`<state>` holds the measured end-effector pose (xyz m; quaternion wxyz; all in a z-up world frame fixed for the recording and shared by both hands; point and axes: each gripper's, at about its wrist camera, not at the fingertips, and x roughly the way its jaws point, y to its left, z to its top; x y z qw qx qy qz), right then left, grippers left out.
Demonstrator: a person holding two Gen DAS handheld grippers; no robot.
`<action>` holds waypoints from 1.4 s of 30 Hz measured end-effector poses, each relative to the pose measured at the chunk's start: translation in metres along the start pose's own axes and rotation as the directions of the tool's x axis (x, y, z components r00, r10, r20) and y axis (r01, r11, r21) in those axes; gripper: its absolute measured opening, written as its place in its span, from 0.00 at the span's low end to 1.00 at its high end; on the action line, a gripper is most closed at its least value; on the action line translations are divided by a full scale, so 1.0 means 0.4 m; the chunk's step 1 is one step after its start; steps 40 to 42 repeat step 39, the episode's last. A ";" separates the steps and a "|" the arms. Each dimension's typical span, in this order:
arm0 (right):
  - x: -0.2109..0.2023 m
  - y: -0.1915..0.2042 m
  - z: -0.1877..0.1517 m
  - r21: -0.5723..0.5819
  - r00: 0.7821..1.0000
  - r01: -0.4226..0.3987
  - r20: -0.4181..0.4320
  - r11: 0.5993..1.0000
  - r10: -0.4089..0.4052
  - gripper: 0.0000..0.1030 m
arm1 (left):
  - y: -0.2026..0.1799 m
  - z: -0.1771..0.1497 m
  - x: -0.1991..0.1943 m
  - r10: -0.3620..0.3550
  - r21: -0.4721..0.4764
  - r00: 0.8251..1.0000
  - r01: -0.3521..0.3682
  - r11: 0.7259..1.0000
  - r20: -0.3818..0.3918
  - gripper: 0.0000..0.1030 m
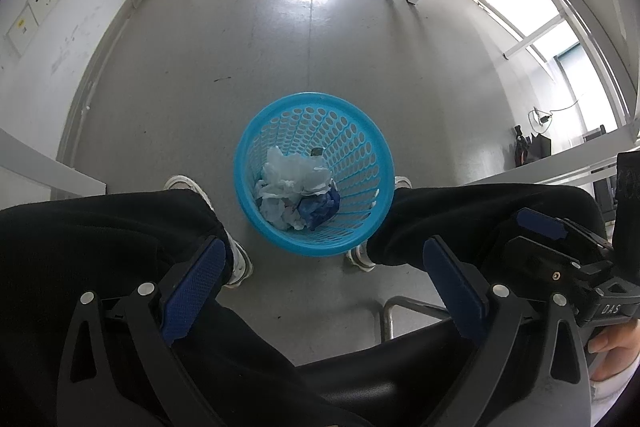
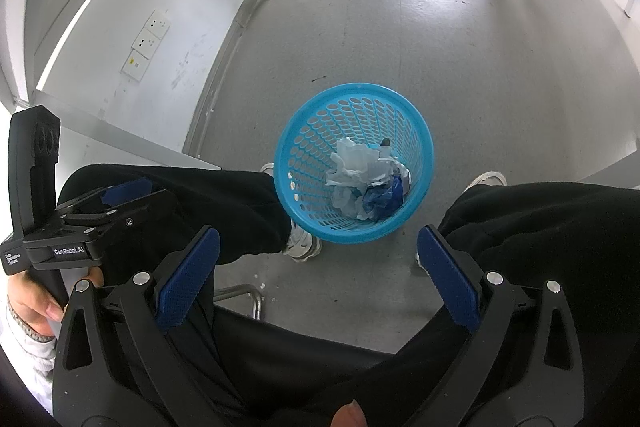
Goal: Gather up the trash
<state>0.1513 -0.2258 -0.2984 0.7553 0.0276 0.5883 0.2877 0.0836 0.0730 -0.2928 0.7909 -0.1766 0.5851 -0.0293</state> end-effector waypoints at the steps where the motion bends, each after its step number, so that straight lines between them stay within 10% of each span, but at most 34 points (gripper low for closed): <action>1: 0.000 0.000 0.000 0.000 1.000 0.000 0.000 1.000 0.000 0.92 | 0.001 -0.001 0.001 0.000 -0.001 1.000 0.000 1.000 0.000 0.94; 42: 0.000 -0.008 0.004 0.011 1.000 -0.007 0.000 1.000 0.007 0.92 | 0.003 -0.017 0.013 -0.010 -0.006 1.000 0.010 1.000 -0.017 0.94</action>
